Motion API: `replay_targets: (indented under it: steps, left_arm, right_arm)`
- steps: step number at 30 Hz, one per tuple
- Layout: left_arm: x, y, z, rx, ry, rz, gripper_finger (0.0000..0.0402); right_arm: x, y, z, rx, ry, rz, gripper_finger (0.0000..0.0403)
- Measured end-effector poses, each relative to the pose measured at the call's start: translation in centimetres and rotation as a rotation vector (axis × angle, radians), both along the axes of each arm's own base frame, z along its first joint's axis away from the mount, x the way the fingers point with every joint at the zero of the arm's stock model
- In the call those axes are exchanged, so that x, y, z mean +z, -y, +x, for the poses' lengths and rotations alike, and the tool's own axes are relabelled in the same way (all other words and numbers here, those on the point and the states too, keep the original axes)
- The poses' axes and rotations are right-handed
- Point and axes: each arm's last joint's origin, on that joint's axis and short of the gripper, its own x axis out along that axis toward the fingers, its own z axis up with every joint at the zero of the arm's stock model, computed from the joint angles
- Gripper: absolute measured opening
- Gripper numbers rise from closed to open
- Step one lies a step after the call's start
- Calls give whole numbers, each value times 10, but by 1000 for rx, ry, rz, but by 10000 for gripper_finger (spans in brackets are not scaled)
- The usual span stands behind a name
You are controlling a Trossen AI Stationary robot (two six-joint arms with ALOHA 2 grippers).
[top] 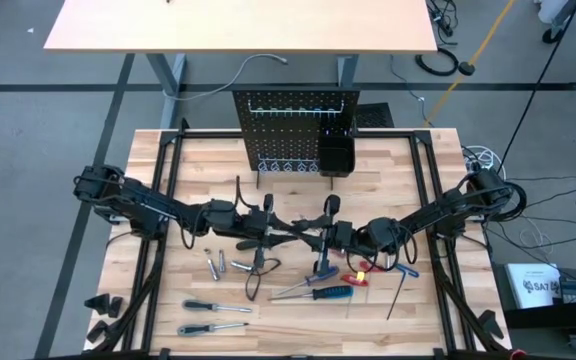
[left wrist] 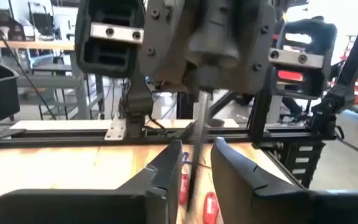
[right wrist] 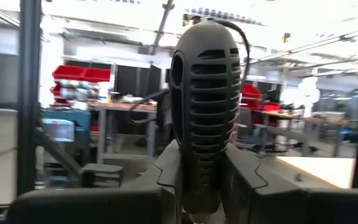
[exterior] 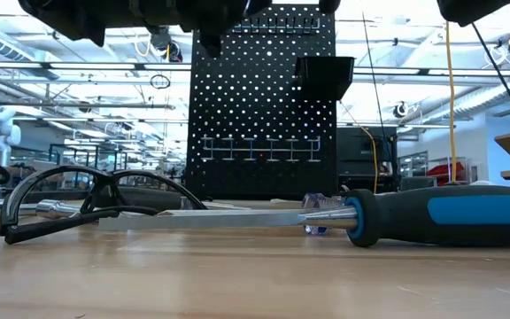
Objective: Hang tools onto peg board
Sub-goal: Hang the bottom right black screwdriver on the peg board
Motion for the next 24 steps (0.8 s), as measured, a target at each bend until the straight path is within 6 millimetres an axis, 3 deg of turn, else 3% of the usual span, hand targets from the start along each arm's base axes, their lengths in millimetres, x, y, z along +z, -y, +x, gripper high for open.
replay_targets:
  steps: [7,11,19,24]
  left_arm:
    - [14,-8,-28,122,-192,76,106]
    - [20,-12,-52,168,-241,95,106]
    - [9,-11,-98,278,-57,41,107]
    - [-5,-16,-111,321,73,-16,107]
  right_arm:
    - [22,-18,-26,-149,-104,-96,56]
    - [17,-26,-40,-263,-289,-116,56]
    - [-42,-18,-67,-379,-442,-15,56]
    - [-61,-2,-51,-450,-504,-57,56]
